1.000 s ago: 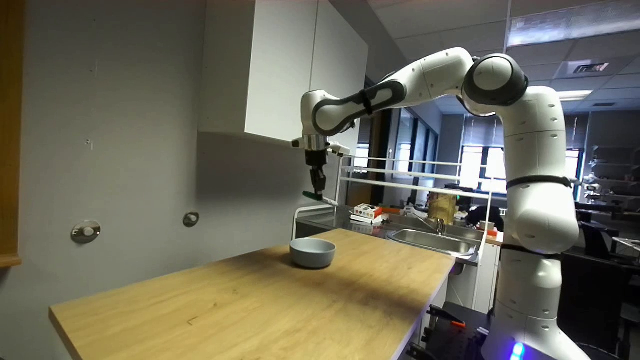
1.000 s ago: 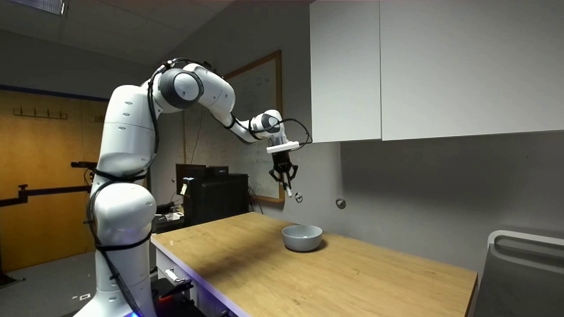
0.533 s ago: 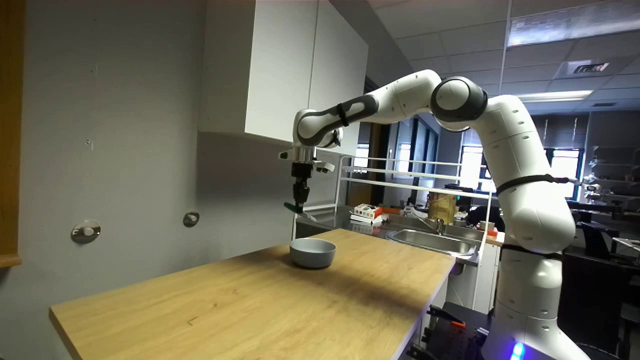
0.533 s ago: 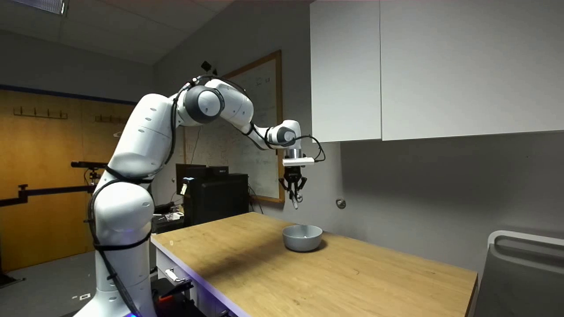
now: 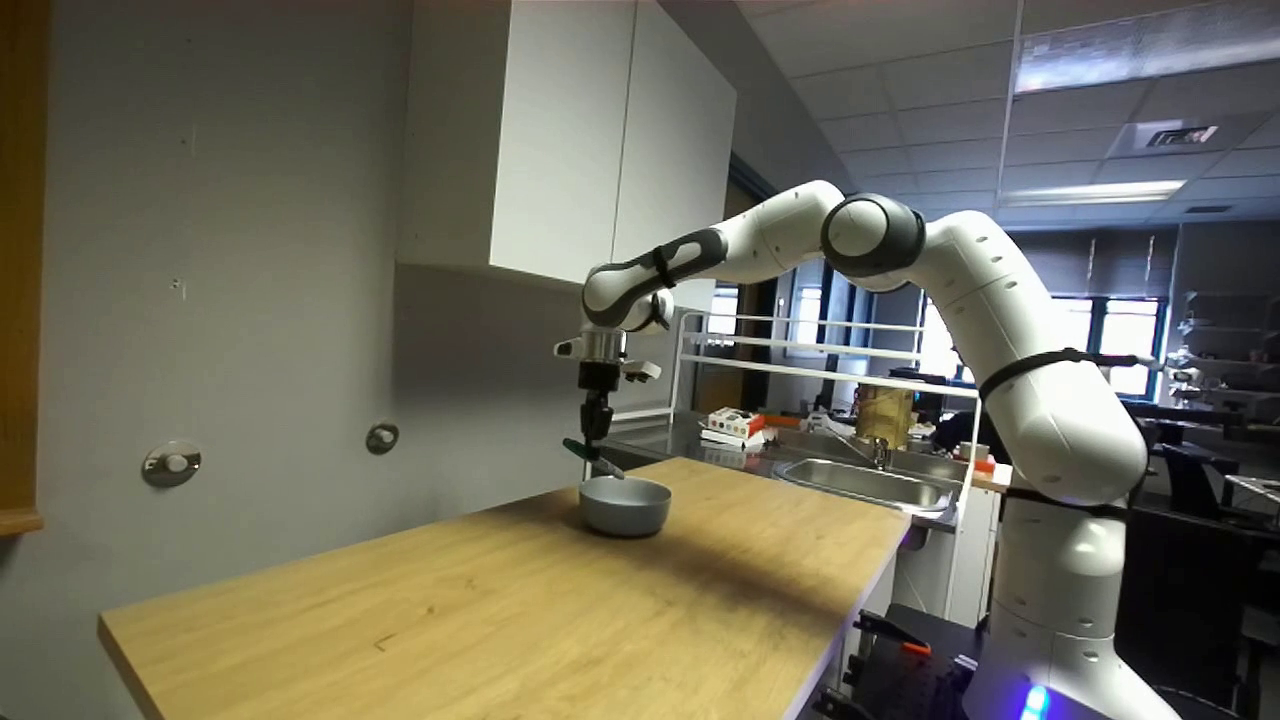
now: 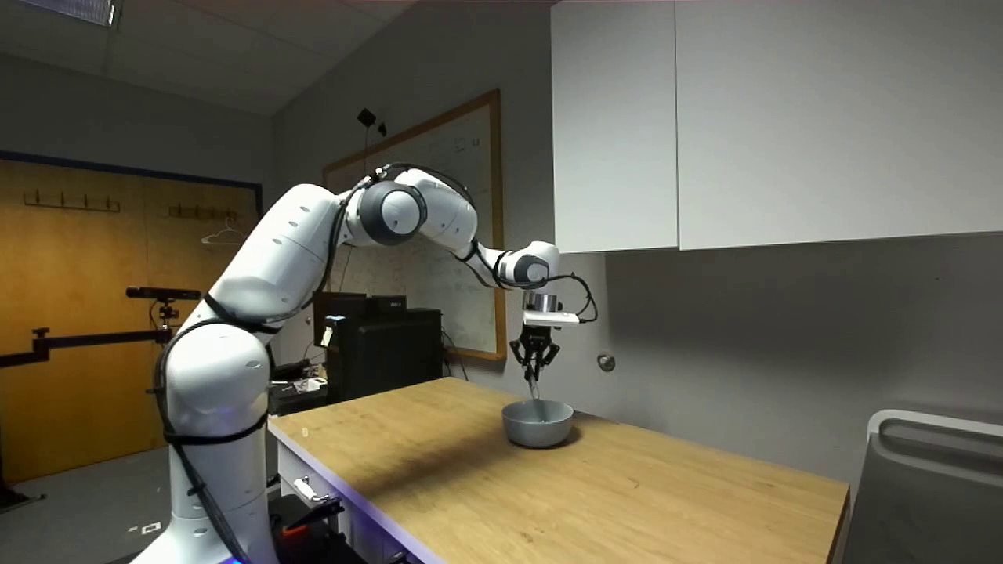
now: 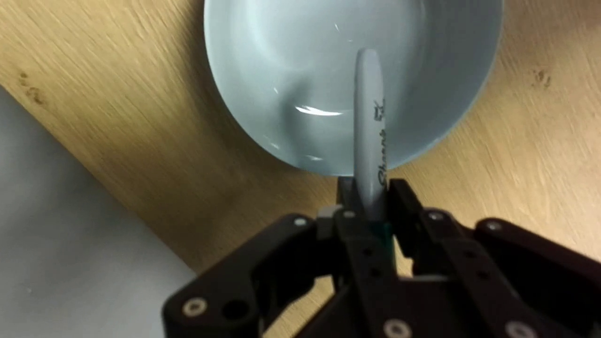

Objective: Put the marker in the white bowl

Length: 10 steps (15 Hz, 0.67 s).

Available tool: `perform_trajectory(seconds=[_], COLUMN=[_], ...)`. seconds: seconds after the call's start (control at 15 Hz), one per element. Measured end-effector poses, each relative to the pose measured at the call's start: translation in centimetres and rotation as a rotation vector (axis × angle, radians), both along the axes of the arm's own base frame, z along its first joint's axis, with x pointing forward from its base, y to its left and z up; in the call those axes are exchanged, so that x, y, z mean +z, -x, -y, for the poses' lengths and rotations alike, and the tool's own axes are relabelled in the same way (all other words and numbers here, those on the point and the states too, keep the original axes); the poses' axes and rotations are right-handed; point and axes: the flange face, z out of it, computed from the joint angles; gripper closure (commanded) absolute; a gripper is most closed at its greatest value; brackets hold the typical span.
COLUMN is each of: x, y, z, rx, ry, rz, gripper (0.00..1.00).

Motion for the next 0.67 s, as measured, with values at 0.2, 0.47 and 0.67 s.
perform_trajectory(seconds=[0.2, 0.47, 0.67], x=[-1.2, -1.0, -0.6], y=[-0.2, 0.0, 0.1], z=[0.5, 0.0, -0.9], rx=[-0.005, 0.014, 0.033], ry=[-0.002, 0.026, 0.052], rz=[-0.020, -0.057, -0.057], gripper=[0.47, 0.18, 0.20])
